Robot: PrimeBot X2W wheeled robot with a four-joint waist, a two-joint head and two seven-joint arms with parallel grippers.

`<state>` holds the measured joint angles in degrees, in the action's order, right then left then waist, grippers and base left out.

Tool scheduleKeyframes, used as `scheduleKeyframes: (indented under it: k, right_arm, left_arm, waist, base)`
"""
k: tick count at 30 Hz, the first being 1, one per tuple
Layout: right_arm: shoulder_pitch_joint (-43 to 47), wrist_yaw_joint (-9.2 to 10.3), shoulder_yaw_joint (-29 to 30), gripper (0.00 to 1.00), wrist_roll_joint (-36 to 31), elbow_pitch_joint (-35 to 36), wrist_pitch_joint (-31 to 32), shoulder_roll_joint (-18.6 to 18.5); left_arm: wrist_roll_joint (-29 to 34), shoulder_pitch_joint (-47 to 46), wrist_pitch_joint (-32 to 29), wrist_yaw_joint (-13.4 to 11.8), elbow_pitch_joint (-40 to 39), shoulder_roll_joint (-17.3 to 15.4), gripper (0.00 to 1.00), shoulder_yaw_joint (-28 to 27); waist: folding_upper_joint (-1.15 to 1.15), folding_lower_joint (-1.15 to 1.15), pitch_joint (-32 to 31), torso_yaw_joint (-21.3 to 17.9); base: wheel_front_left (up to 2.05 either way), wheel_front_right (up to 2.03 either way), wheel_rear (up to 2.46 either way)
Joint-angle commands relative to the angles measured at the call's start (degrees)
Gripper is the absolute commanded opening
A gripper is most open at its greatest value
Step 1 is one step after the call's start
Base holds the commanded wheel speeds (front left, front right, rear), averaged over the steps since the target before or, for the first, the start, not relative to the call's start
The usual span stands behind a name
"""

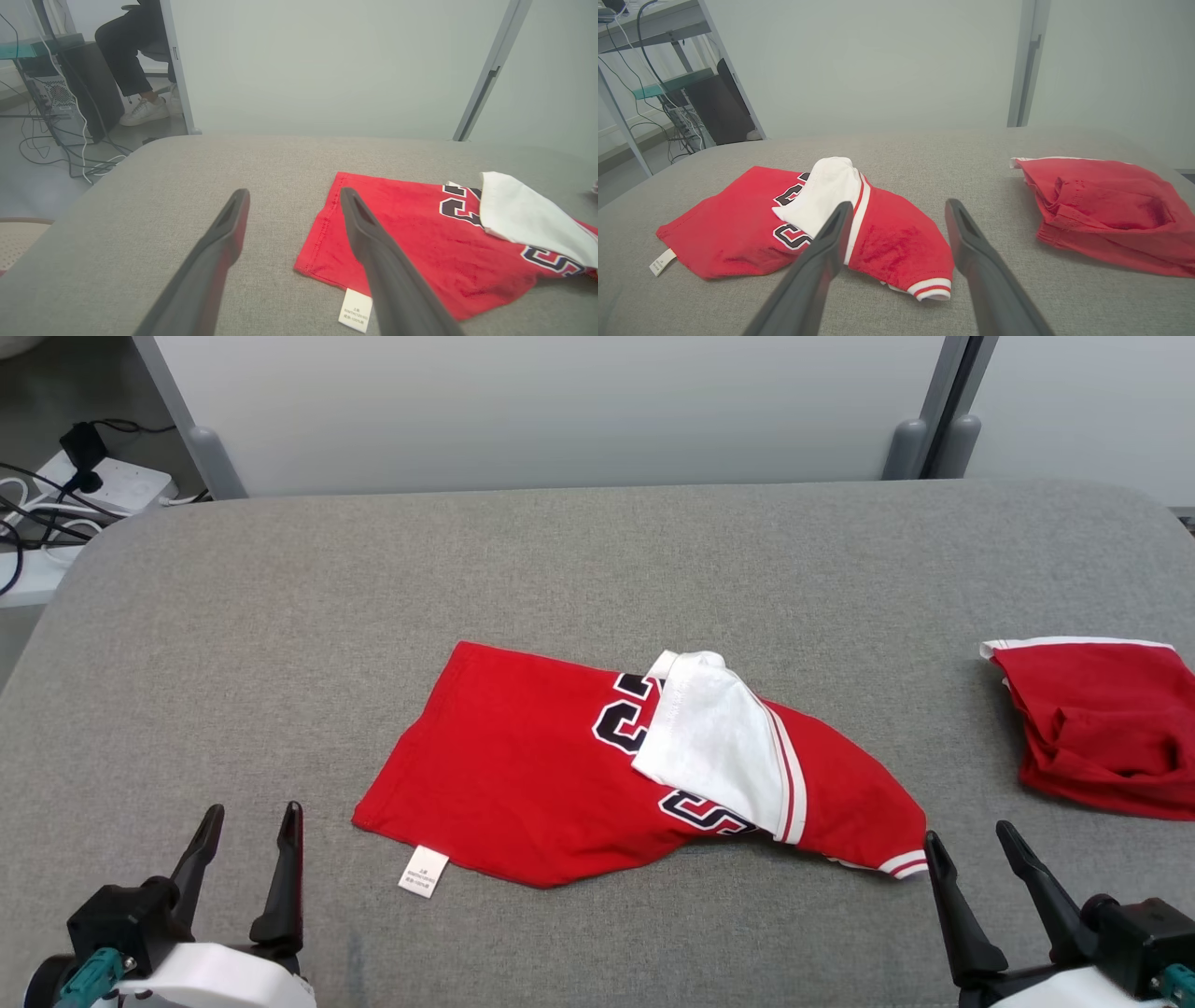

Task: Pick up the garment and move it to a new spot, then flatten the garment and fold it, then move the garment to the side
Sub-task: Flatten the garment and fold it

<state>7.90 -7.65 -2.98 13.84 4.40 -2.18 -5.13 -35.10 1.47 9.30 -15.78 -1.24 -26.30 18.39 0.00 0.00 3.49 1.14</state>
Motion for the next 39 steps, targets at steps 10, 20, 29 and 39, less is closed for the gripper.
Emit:
scheduleKeyframes:
  k: [10,20,29,39]
  right_arm:
    - [1.28,0.16,-1.21,1.0,-0.69,2.6,0.87,0.36]
    - [1.13,0.16,-1.58,1.0,-0.71,2.9,1.32,0.44]
    - [-0.61,0.16,-1.92,1.0,-0.67,3.26,3.16,-1.28]
    - [-16.32,0.16,-14.95,1.0,4.02,0.21,15.23,-13.33]
  left_arm:
    - [-0.71,0.33,-0.58,-1.6,-2.78,-1.92,1.0,-2.45]
    - [-0.65,0.44,-0.88,-2.19,-3.38,-2.11,1.0,-2.25]
    - [-0.49,-0.77,-1.08,-2.34,-3.74,-1.51,1.0,-1.4]
    - [0.08,-4.74,0.05,-1.38,-3.13,0.5,1.0,0.38]
  waist:
    - [0.0,0.0,-1.52,0.23]
    - [0.0,0.0,-1.43,0.63]
    - [0.0,0.0,-0.56,1.8]
    - [0.0,0.0,3.88,6.14]
  base:
    - [0.0,0.0,0.0]
    - [0.0,0.0,0.0]
    - [0.0,0.0,0.0]
    - [0.0,0.0,0.0]
